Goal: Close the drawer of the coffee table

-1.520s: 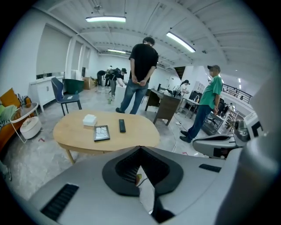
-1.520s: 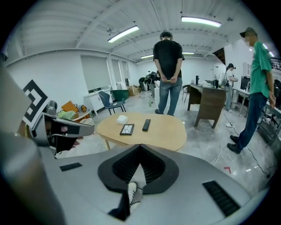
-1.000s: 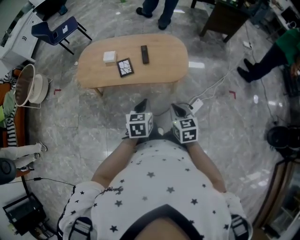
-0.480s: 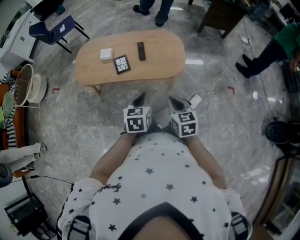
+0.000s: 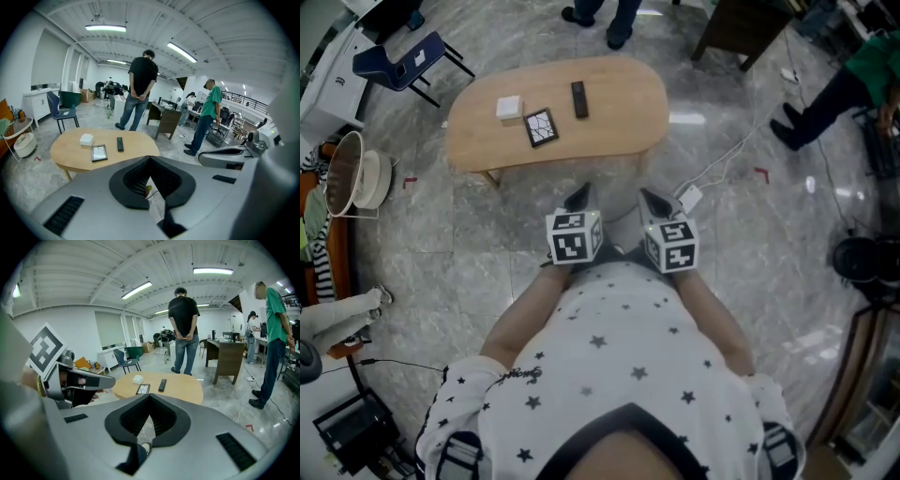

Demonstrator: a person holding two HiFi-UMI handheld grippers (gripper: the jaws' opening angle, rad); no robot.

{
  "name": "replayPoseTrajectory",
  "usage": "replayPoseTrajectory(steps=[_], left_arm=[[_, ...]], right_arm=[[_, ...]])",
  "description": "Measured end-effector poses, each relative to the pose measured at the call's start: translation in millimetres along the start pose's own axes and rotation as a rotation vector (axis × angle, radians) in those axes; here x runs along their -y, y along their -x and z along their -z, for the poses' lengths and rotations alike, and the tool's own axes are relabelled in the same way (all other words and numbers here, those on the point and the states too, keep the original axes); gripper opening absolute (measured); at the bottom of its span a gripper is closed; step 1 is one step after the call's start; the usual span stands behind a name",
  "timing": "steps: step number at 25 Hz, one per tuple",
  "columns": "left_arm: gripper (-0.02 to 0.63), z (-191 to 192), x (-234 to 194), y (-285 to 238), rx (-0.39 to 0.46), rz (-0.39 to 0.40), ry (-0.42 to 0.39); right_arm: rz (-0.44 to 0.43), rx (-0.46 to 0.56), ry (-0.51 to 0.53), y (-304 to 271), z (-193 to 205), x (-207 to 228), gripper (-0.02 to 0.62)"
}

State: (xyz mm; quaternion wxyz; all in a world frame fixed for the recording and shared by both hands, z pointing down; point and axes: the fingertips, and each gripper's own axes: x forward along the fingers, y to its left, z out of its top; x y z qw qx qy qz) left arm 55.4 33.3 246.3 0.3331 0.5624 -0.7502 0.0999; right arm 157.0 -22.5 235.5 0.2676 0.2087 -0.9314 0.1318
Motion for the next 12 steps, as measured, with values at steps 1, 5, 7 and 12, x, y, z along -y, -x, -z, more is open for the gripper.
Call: replayPoseTrajectory(steps=[1,5,7,12], left_arm=[[0.008,0.0,-0.1,-0.2,0.001,0.001,0.001],[0.008,1.1,-2.6,-0.9,-0.001,0.003,0.002],[0.008,2.7,-4.4,-0.8,-0.008,0.006,0.002],[0.008,2.3,-8.7,-1.5,-0.012,0.009,0.007]], right_arm=[[0.001,0.004,-0.001,0.1,-0.5,-0.1,0.006],[0.002,0.01,-0.001,-2.1,-1.0,-1.6,0.006],[0.003,0.011,-0.004,-3.3,-0.9,-3.2,0.006],[0.006,0.015,-0.001,-6.0,-6.2,-5.7,0.006]])
